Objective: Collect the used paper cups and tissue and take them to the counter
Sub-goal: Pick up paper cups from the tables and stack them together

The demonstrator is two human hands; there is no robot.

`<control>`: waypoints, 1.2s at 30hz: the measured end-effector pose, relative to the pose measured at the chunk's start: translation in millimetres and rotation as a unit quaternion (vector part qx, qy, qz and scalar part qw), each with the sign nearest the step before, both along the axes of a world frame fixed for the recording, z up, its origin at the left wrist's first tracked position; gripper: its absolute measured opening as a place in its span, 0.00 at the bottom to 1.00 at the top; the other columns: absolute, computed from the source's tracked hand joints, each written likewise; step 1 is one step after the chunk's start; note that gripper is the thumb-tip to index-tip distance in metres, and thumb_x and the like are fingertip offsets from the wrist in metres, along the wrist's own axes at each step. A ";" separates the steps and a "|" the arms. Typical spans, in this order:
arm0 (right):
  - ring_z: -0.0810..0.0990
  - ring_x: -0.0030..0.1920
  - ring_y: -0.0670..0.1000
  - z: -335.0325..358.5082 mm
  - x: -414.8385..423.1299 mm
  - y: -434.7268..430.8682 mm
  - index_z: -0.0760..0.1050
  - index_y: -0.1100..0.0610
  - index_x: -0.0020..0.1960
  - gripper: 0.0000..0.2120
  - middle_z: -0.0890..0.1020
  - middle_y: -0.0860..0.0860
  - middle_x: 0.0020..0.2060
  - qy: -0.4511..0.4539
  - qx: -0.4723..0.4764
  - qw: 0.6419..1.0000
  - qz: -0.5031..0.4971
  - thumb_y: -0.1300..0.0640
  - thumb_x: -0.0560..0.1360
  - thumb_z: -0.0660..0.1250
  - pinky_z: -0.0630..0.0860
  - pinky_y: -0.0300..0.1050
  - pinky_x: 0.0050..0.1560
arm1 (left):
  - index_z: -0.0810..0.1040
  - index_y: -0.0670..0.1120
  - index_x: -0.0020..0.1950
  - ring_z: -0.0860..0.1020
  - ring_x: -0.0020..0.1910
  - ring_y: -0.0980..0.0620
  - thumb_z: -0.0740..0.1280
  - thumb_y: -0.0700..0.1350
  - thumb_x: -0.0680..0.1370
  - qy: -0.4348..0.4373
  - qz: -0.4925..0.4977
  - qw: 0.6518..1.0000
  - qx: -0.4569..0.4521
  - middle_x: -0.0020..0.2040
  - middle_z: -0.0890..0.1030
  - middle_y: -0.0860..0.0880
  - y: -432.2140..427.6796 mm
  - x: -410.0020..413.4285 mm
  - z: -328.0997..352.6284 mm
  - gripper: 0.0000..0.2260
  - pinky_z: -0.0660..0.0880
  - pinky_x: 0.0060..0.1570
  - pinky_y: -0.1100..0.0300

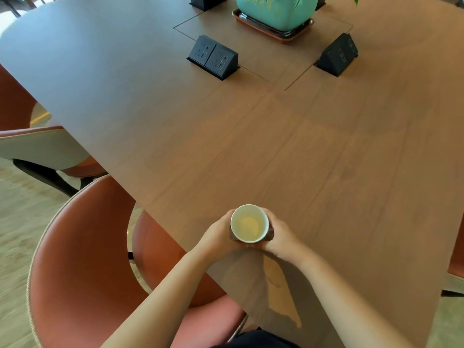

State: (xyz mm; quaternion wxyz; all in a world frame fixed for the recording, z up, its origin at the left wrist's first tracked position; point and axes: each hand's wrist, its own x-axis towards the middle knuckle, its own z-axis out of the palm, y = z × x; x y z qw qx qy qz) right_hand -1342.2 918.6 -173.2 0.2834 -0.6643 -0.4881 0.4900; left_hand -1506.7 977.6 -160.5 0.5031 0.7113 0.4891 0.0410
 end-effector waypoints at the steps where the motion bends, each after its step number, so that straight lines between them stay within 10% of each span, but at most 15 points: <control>1: 0.75 0.60 0.42 2.2 -1.5 1.5 0.66 0.37 0.58 0.34 0.76 0.43 0.58 -0.006 0.010 1.000 0.007 0.60 0.62 0.77 0.71 0.41 0.63 | 0.65 0.55 0.66 0.74 0.59 0.53 0.75 0.49 0.67 0.003 -0.001 1.000 0.005 0.61 0.75 0.57 1.1 -2.7 1.9 0.32 0.67 0.50 0.63; 15: 0.76 0.59 0.46 49.8 -110.9 9.9 0.67 0.44 0.62 0.33 0.77 0.47 0.59 -0.003 0.057 0.972 0.227 0.60 0.63 0.78 0.72 0.41 0.62 | 0.67 0.68 0.55 0.74 0.57 0.61 0.79 0.44 0.62 -0.107 0.163 0.980 0.034 0.56 0.73 0.66 -52.6 -131.3 34.9 0.32 0.73 0.57 0.63; 21: 0.77 0.56 0.41 62.7 -171.4 -20.6 0.68 0.35 0.57 0.32 0.78 0.37 0.54 -0.006 0.091 0.945 0.314 0.56 0.61 0.79 0.74 0.41 0.59 | 0.68 0.61 0.60 0.74 0.58 0.60 0.80 0.41 0.61 -0.144 0.243 0.957 0.063 0.60 0.75 0.55 -115.9 -189.2 45.9 0.34 0.70 0.55 0.73; 36: 0.78 0.55 0.42 95.0 -322.3 -202.3 0.69 0.44 0.62 0.32 0.79 0.40 0.54 0.031 0.090 0.782 0.616 0.54 0.62 0.78 0.74 0.42 0.59 | 0.68 0.48 0.65 0.77 0.54 0.54 0.74 0.32 0.66 -0.200 0.581 0.788 0.043 0.56 0.78 0.49 -400.2 -274.0 71.5 0.31 0.76 0.51 0.63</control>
